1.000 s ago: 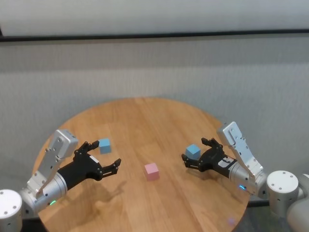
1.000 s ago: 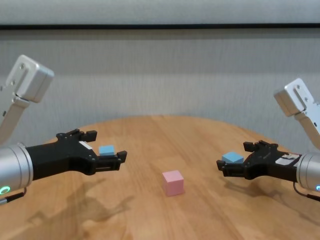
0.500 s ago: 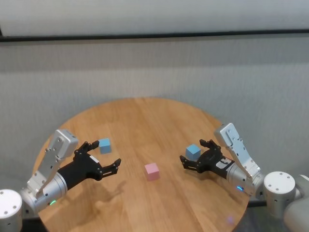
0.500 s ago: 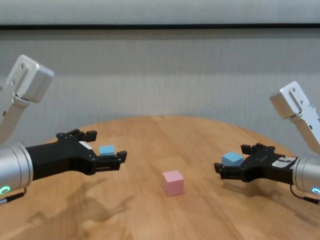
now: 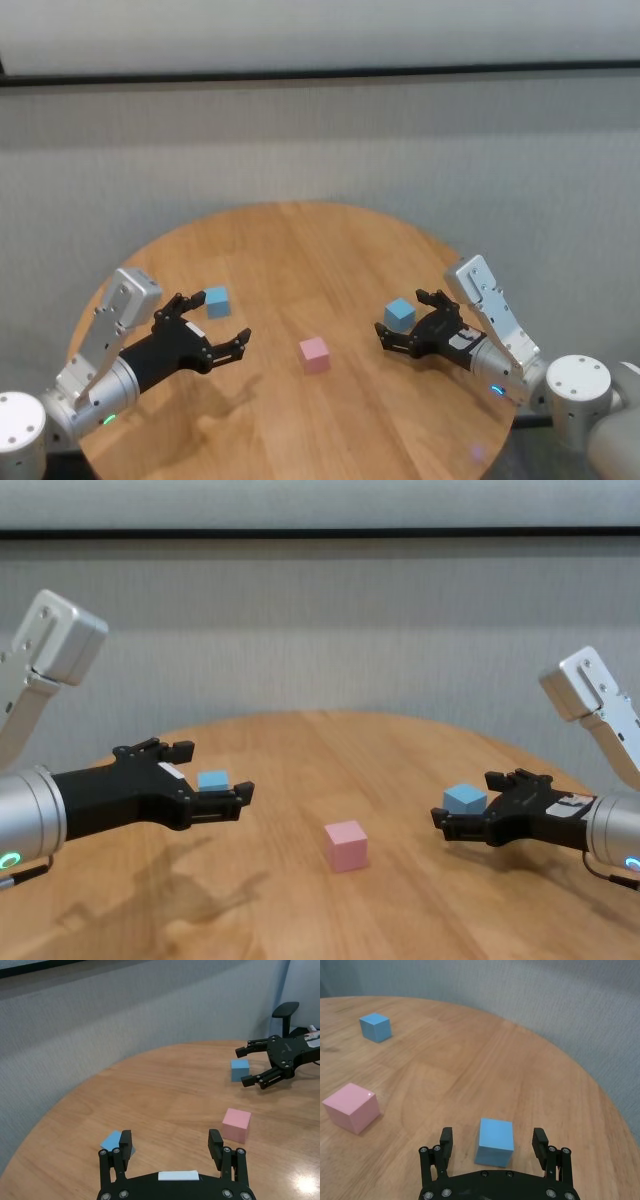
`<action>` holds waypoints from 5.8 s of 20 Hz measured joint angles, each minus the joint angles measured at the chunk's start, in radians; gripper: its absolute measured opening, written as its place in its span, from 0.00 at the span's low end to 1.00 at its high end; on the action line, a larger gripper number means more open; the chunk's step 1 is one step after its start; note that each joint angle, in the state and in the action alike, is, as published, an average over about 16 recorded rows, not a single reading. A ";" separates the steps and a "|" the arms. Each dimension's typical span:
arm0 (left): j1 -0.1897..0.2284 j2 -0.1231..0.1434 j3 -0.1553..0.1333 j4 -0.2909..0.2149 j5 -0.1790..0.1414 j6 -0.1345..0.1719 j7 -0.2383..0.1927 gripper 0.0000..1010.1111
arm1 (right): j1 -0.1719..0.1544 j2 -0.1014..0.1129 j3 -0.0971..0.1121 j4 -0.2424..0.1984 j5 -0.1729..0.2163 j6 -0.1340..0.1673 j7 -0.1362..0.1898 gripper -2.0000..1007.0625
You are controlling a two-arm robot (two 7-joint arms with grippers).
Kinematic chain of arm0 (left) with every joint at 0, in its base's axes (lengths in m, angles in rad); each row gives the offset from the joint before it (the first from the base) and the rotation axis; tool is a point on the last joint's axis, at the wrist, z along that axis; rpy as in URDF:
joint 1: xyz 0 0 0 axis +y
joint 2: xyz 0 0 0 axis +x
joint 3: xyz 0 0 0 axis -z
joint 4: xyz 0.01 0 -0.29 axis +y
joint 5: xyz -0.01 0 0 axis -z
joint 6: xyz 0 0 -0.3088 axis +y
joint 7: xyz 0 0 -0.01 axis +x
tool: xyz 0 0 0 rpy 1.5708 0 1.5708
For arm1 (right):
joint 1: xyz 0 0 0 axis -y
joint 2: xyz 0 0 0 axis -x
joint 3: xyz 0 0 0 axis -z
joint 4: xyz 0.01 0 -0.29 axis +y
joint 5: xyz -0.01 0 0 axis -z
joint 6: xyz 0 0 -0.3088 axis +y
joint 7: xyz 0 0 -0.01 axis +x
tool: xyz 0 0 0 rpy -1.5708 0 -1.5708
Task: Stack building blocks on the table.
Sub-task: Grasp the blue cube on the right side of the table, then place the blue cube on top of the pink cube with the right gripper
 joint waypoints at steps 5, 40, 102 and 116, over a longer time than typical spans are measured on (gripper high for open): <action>0.000 0.000 0.000 0.000 0.000 0.000 0.000 0.99 | 0.002 -0.001 0.006 0.005 -0.005 0.006 0.002 0.99; 0.000 0.000 0.000 0.000 0.000 0.000 0.000 0.99 | 0.002 -0.005 0.039 0.012 -0.011 0.030 -0.001 0.43; 0.000 0.000 0.000 0.000 0.000 0.000 0.000 0.99 | -0.158 0.019 -0.121 -0.375 0.119 0.146 0.100 0.37; 0.000 0.000 0.000 0.000 0.000 0.000 0.000 0.99 | -0.167 0.032 -0.140 -0.396 0.132 0.162 0.098 0.37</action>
